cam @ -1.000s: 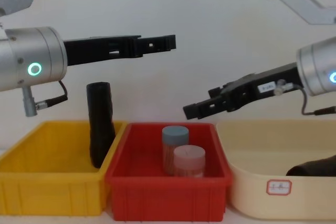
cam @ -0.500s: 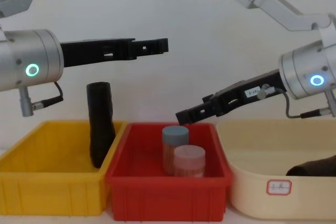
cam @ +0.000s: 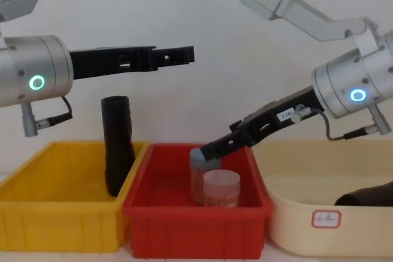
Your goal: Pick up the garbage bag with the one hand and transfer it to the other hand.
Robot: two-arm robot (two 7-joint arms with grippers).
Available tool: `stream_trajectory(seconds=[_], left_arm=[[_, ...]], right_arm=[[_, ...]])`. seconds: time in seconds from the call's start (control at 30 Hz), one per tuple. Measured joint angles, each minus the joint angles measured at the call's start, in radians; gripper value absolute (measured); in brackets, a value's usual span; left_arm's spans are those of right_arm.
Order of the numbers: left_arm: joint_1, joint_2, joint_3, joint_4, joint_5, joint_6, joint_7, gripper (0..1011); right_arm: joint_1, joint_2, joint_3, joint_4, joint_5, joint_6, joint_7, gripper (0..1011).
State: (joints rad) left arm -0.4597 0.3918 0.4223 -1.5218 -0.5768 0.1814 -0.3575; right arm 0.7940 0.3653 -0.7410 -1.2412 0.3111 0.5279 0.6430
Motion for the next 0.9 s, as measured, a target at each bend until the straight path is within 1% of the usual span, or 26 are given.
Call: stream_trajectory(seconds=[0.33, 0.63, 0.9], left_arm=[[-0.001, -0.001, -0.001, 0.002, 0.001, 0.001, 0.001, 1000], [-0.001, -0.001, -0.001, 0.002, 0.001, 0.001, 0.002, 1000], [-0.001, -0.001, -0.001, 0.003, 0.001, 0.001, 0.002, 1000]], right_arm=[[0.040, -0.020, -0.038, 0.040, -0.039, 0.022, 0.018, 1001], [0.069, -0.045, -0.058, 0.079, -0.063, 0.037, 0.028, 1001], [0.084, -0.062, -0.067, 0.097, -0.078, 0.054, 0.031, 1001]])
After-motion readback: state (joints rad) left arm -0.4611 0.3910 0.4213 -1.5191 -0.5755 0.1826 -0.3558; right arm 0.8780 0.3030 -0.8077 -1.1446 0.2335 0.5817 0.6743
